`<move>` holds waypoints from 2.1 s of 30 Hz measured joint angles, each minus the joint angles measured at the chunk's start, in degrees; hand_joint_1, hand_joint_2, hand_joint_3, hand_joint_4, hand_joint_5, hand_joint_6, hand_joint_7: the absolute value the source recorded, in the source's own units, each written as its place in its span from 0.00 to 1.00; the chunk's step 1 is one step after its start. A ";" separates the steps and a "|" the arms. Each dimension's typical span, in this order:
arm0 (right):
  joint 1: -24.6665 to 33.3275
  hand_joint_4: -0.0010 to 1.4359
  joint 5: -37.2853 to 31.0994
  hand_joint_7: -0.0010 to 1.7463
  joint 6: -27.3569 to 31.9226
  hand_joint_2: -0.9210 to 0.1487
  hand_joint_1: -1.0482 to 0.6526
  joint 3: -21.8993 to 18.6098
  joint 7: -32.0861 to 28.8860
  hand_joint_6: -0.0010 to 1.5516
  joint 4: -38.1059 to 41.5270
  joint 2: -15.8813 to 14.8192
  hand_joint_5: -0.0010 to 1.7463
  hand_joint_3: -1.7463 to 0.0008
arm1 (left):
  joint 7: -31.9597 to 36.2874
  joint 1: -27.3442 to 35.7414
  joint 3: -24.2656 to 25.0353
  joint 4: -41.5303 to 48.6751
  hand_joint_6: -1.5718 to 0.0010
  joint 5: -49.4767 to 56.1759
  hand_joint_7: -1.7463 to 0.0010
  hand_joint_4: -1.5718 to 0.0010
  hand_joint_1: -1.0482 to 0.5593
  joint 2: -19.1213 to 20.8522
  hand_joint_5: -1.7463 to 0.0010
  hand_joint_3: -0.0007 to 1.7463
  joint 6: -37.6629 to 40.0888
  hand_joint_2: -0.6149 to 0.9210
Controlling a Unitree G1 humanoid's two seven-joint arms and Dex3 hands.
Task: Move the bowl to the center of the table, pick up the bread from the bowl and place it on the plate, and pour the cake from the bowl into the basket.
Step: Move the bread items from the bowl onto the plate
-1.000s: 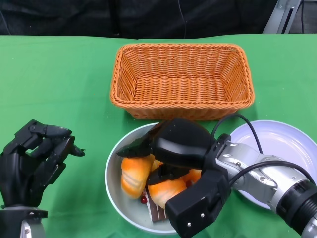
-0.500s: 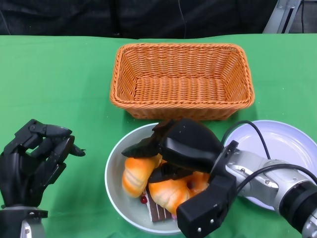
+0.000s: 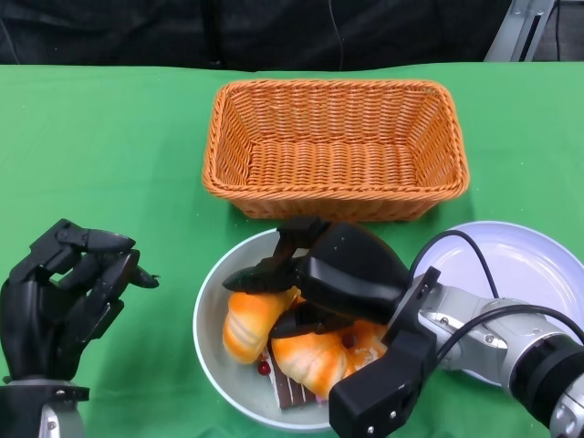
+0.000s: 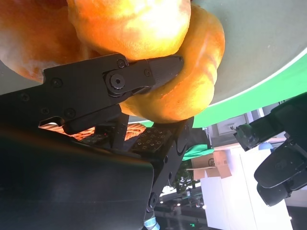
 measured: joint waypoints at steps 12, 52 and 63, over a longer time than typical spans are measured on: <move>2.28 0.45 9.09 0.08 -3.34 0.00 0.50 -6.09 7.01 0.73 -0.96 0.28 0.65 0.94 | 0.05 -0.01 0.24 0.14 0.44 0.25 0.41 0.45 0.55 0.00 0.27 0.18 0.02 1.00; 16.03 0.48 25.96 0.71 -4.11 0.28 0.49 -26.91 22.96 0.45 -28.54 -3.04 0.98 0.57 | 0.66 -0.34 0.59 2.74 0.44 0.67 0.41 0.45 0.54 0.35 0.25 0.16 -0.23 1.00; 26.65 0.55 36.11 0.85 6.93 0.43 0.51 -37.07 26.33 0.43 -48.63 -3.56 1.00 0.30 | 0.64 -0.54 0.58 3.42 0.43 0.72 0.41 0.44 0.55 1.22 0.26 0.17 -0.22 1.00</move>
